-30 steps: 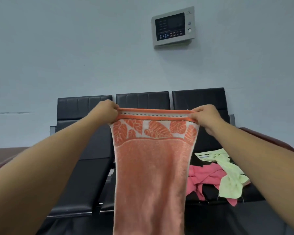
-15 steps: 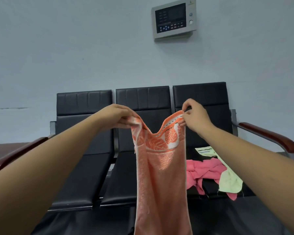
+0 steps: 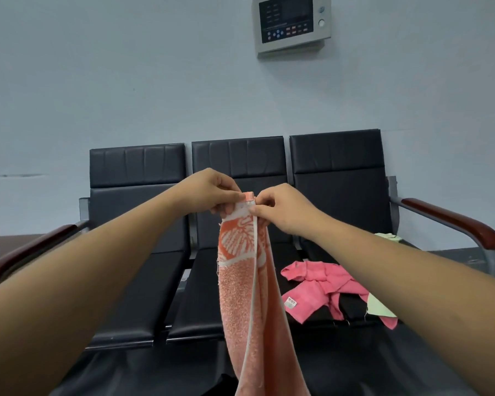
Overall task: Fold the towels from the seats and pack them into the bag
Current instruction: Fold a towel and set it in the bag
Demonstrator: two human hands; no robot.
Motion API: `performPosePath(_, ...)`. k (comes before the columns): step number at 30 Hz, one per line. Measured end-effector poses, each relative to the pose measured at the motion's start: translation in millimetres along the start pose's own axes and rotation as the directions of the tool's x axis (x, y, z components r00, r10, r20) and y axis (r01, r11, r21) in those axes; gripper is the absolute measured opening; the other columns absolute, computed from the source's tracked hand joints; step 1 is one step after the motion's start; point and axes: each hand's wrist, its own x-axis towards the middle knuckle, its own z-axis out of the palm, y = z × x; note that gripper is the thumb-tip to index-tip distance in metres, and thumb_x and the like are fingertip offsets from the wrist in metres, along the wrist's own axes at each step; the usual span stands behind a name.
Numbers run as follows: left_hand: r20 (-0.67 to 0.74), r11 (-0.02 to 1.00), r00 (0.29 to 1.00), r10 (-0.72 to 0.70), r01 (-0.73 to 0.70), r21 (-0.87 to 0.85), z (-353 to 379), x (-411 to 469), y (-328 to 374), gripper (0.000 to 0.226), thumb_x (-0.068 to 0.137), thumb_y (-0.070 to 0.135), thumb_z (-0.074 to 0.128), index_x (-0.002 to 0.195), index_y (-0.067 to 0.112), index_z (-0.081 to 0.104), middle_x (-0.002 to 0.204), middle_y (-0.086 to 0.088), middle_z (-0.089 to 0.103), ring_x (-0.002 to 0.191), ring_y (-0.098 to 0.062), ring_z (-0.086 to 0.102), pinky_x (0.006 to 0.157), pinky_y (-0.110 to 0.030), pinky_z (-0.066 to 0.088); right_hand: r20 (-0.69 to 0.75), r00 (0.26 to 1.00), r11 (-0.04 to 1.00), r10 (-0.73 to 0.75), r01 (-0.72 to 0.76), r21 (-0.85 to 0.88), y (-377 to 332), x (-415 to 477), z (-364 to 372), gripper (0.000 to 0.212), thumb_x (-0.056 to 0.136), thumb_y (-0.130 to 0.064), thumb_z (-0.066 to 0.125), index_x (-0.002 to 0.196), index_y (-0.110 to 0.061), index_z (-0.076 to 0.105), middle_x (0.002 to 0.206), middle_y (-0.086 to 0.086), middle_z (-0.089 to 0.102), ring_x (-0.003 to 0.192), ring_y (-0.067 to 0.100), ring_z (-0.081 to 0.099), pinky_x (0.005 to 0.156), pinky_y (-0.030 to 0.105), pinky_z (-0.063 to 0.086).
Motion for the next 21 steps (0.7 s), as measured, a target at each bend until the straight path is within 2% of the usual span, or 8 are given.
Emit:
performPosePath(3, 0.049, 1.0, 0.999, -0.002, 0.003, -0.016, 1, -1, -8, 0.015, 0.094, 0.035, 0.07, 0.088, 0.023, 0.076, 0.067, 0.01, 0.064, 0.059, -0.004, 0.054, 0.063, -0.023, 0.043, -0.05, 0.997, 0.982, 0.062, -0.052, 0.183, 4, 3, -4, 0.016, 0.092, -0.016, 0.066, 0.078, -0.016, 0.074, 0.084, 0.002, 0.076, 0.084, 0.024, 0.073, 0.088, 0.049, 0.059)
performPosePath(5, 0.137, 0.993, 0.99, -0.028, 0.012, 0.116, 5, -2, -16, 0.012, 0.091, 0.038, 0.073, 0.08, 0.033, 0.073, 0.066, 0.014, 0.053, 0.062, -0.004, 0.048, 0.069, -0.027, 0.04, -0.101, 0.987, 0.938, 0.126, -0.086, 0.335, 6, 6, -8, 0.021, 0.089, -0.01, 0.064, 0.068, -0.013, 0.069, 0.08, 0.009, 0.075, 0.084, 0.031, 0.073, 0.09, 0.056, 0.057)
performPosePath(8, 0.153, 0.966, 0.984, -0.087, 0.046, 0.254, 6, -5, -36, 0.018, 0.085, 0.049, 0.075, 0.088, 0.032, 0.076, 0.1, 0.004, 0.06, 0.096, -0.015, 0.059, 0.093, -0.04, 0.048, -0.118, 0.972, 0.874, 0.202, -0.125, 0.469, 16, 10, -16, 0.029, 0.092, -0.011, 0.06, 0.064, -0.013, 0.061, 0.077, 0.009, 0.073, 0.087, 0.029, 0.072, 0.094, 0.055, 0.056)
performPosePath(11, 0.17, 0.993, 0.981, -0.094, 0.08, 0.091, 0, -11, -50, 0.029, 0.071, 0.06, 0.075, 0.087, 0.036, 0.074, 0.122, 0.014, 0.063, 0.125, -0.006, 0.054, 0.115, -0.042, 0.038, -0.132, 0.969, 0.89, 0.207, -0.131, 0.437, 28, 9, -19, 0.027, 0.091, -0.014, 0.061, 0.065, -0.014, 0.061, 0.084, 0.011, 0.076, 0.094, 0.031, 0.073, 0.094, 0.056, 0.056)
performPosePath(13, 0.173, 0.991, 0.983, -0.065, 0.083, -0.1, 5, -11, -52, 0.017, 0.082, 0.044, 0.079, 0.092, 0.032, 0.073, 0.124, 0.016, 0.067, 0.122, 0.0, 0.057, 0.116, -0.038, 0.037, -0.093, 0.981, 0.907, 0.171, -0.12, 0.404, 32, 6, -15, 0.023, 0.09, -0.01, 0.063, 0.068, -0.012, 0.064, 0.085, 0.011, 0.075, 0.096, 0.034, 0.073, 0.093, 0.056, 0.056)
performPosePath(15, 0.133, 0.974, 0.991, 0.025, 0.005, -0.224, 15, -9, -46, 0.017, 0.09, 0.03, 0.073, 0.106, 0.024, 0.073, 0.119, 0.006, 0.071, 0.115, -0.007, 0.064, 0.108, -0.033, 0.045, -0.066, 0.989, 0.922, 0.131, -0.097, 0.376, 30, 3, -9, 0.014, 0.09, -0.008, 0.065, 0.077, -0.006, 0.07, 0.088, 0.012, 0.075, 0.095, 0.032, 0.072, 0.093, 0.053, 0.057)
performPosePath(18, 0.145, 0.964, 0.984, 0.102, -0.062, -0.259, 28, -3, -34, 0.021, 0.093, 0.022, 0.07, 0.111, 0.014, 0.072, 0.112, -0.006, 0.074, 0.111, -0.022, 0.068, 0.102, -0.035, 0.053, -0.077, 0.989, 0.926, 0.127, -0.091, 0.365, 26, 3, -3, 0.009, 0.09, -0.011, 0.069, 0.084, -0.01, 0.075, 0.087, 0.004, 0.076, 0.089, 0.019, 0.072, 0.092, 0.045, 0.059)
performPosePath(21, 0.158, 0.966, 0.983, 0.096, -0.053, -0.254, 33, 0, -33, 0.017, 0.096, 0.017, 0.067, 0.11, 0.009, 0.071, 0.111, -0.009, 0.074, 0.11, -0.026, 0.069, 0.104, -0.042, 0.052, -0.081, 0.987, 0.914, 0.139, -0.097, 0.394, 29, 4, -2, 0.005, 0.087, -0.012, 0.075, 0.082, -0.014, 0.077, 0.088, 0.0, 0.077, 0.089, 0.017, 0.073, 0.091, 0.041, 0.06)
